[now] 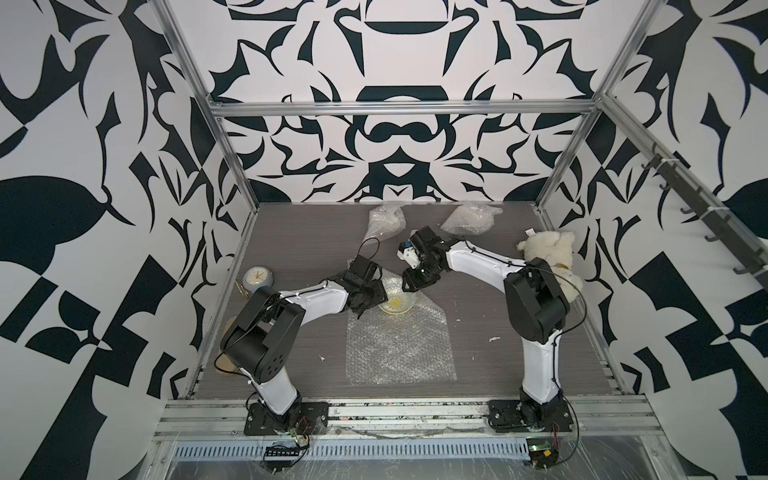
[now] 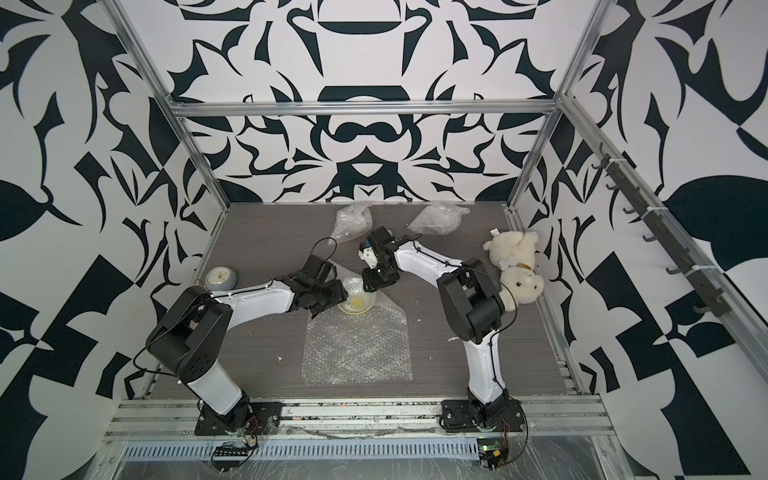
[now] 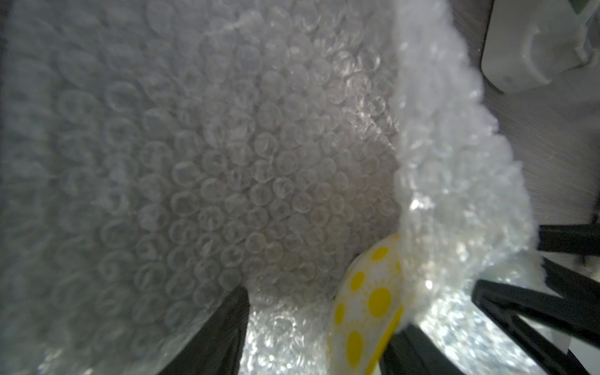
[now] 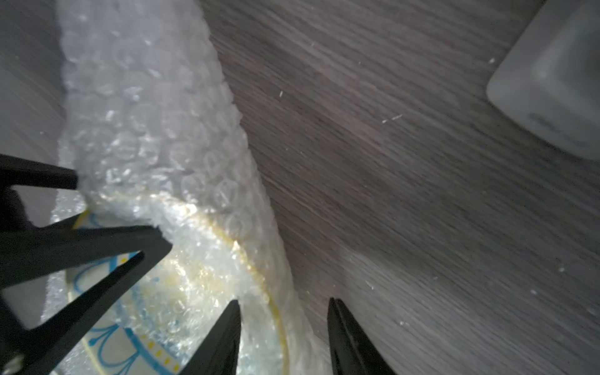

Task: Wrap bowls in bubble wrap
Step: Wrap the bowl in bubble wrap.

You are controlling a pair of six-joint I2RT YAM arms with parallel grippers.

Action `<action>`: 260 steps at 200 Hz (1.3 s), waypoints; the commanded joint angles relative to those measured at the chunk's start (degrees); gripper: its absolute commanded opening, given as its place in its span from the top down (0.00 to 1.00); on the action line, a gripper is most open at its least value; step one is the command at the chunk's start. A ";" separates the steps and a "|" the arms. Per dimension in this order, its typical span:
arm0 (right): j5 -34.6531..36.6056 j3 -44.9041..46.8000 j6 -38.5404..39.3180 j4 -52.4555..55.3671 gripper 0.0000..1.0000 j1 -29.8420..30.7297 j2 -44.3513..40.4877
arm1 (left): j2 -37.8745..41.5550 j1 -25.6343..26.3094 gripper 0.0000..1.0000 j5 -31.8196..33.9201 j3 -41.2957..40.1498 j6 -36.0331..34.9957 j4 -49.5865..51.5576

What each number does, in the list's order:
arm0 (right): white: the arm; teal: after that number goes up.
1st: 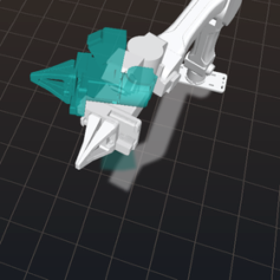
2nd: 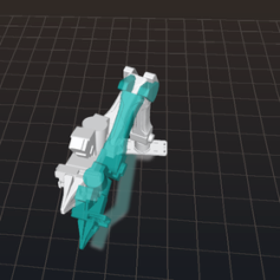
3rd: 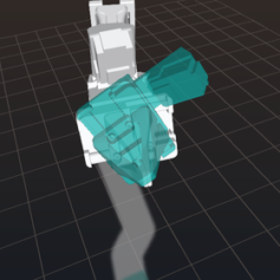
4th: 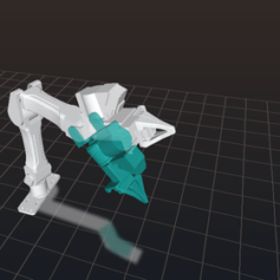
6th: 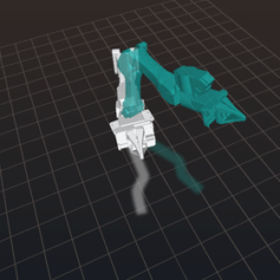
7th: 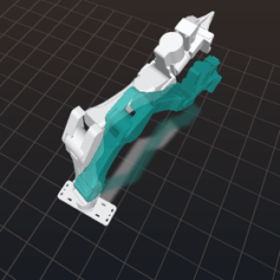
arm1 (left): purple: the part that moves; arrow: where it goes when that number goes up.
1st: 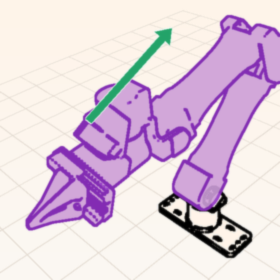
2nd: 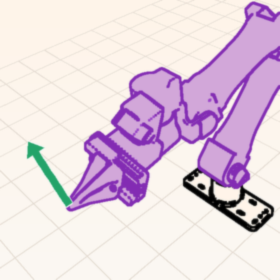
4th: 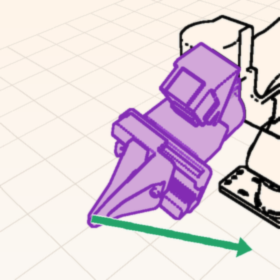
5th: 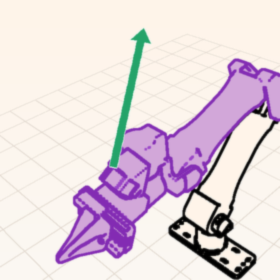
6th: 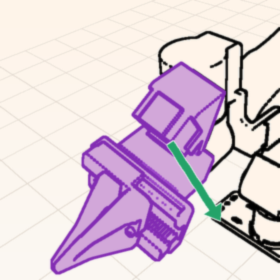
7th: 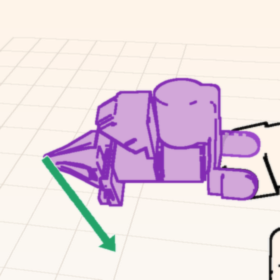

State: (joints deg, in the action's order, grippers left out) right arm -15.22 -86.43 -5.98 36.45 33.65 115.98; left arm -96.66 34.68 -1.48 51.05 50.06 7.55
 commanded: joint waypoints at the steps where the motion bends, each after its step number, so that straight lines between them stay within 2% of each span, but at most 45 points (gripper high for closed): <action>1: 3.80 -2.16 1.32 1.05 0.52 0.83 -0.68 | 1.83 0.13 0.36 -0.12 -0.51 -0.89 1.39; 13: 3.87 -2.13 1.20 0.82 0.53 1.09 -0.18 | 2.90 0.13 0.36 0.50 -0.50 -1.02 1.88; 51: 3.81 -1.65 1.39 0.41 0.67 1.41 0.43 | 8.52 -1.17 0.33 2.95 -0.84 -1.55 3.53; 72: 3.78 -0.85 1.71 -0.06 0.73 1.36 -0.04 | 11.27 -5.57 0.32 0.16 -2.32 -1.16 2.55; 104: 3.46 -0.48 1.77 -0.30 0.73 1.38 -0.49 | 11.67 -13.88 0.31 -5.13 -3.44 -1.44 -0.37; 131: 3.09 -0.44 1.76 -0.37 0.74 1.37 -0.58 | 5.79 -20.37 0.31 -10.09 0.09 -2.06 -0.14; 166: 3.46 -0.31 1.68 -0.50 0.74 1.40 -0.89 | -2.77 -24.31 0.32 -13.76 7.93 -3.29 1.49; 198: 4.47 -0.05 1.67 -0.59 0.74 1.35 -1.45 | -11.30 -25.10 0.34 -16.78 18.14 -5.69 6.45; 234: 3.84 0.49 1.32 -1.47 0.74 1.60 -1.38 | -19.35 -25.10 0.35 -14.96 29.23 -12.79 15.92; 260: 4.13 0.52 1.32 -1.31 0.74 1.69 -1.10 | -23.65 -25.10 0.36 -19.72 34.02 -19.78 19.87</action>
State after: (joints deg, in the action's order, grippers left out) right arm -12.36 -86.21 -4.73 35.29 35.03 116.95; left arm -116.88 9.72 -16.71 81.52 38.79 19.25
